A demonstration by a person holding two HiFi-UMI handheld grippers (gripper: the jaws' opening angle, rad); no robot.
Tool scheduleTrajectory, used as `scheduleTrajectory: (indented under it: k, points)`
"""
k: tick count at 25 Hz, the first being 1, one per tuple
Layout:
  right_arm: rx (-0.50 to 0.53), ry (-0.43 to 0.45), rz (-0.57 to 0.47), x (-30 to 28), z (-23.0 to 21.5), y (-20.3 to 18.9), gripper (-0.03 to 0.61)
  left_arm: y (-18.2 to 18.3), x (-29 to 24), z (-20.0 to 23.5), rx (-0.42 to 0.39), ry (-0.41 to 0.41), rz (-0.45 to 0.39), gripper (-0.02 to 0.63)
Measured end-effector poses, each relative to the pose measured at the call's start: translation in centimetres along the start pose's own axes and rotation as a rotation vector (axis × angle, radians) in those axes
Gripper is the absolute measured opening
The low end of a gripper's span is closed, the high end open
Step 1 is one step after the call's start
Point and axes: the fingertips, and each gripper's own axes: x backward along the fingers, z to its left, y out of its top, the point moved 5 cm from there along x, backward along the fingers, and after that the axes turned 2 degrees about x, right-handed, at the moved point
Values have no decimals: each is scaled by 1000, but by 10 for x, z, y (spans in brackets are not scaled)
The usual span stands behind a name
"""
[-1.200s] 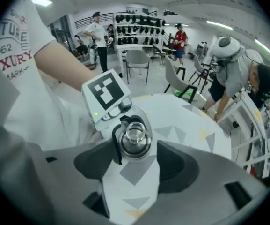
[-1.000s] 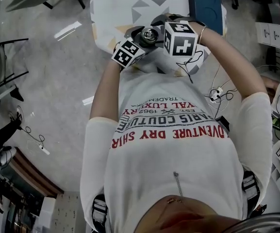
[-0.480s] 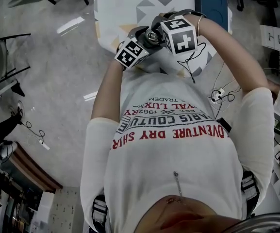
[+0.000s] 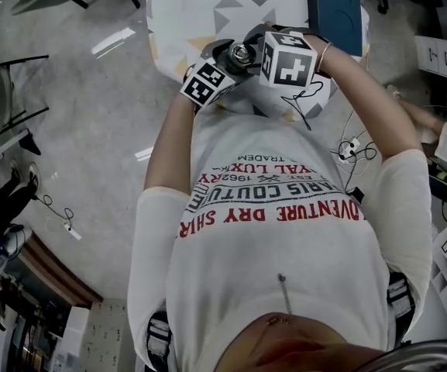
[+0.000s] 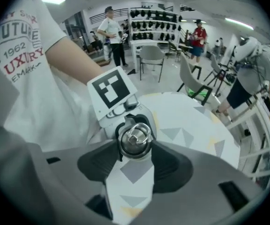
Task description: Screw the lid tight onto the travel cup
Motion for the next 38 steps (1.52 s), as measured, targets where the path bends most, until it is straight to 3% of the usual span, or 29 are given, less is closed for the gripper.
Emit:
scheduleTrajectory:
  k: [3, 6, 12, 15, 22, 26, 30, 34, 38]
  points:
    - [-155, -68, -34, 0, 0, -2, 233, 1, 0, 1, 5, 8, -4, 417]
    - [-243, -135, -60, 0, 2, -3, 233, 0, 0, 1, 10, 10, -8, 418]
    - [-237, -188, -104, -2, 4, -5, 234, 0, 0, 2, 19, 1, -16, 420]
    - [-233, -209, -133, -4, 9, -8, 266, 0, 0, 1, 14, 8, -32, 420]
    - [-354, -268, -381, 31, 6, -4, 274, 8, 8, -3, -23, 52, -67, 422]
    - [-436, -414, -572, 60, -1, -3, 148, 14, 20, -7, 5, 79, -119, 422]
    - [-527, -565, -648, 81, -7, -15, 41, 21, 44, -15, -12, 89, -141, 422]
    - [-591, -692, -710, 95, -9, -22, 11, 41, 74, -19, -76, 146, -175, 422]
    - [-651, -803, -734, 106, -4, -25, 11, 81, 111, -24, -103, 196, -307, 417]
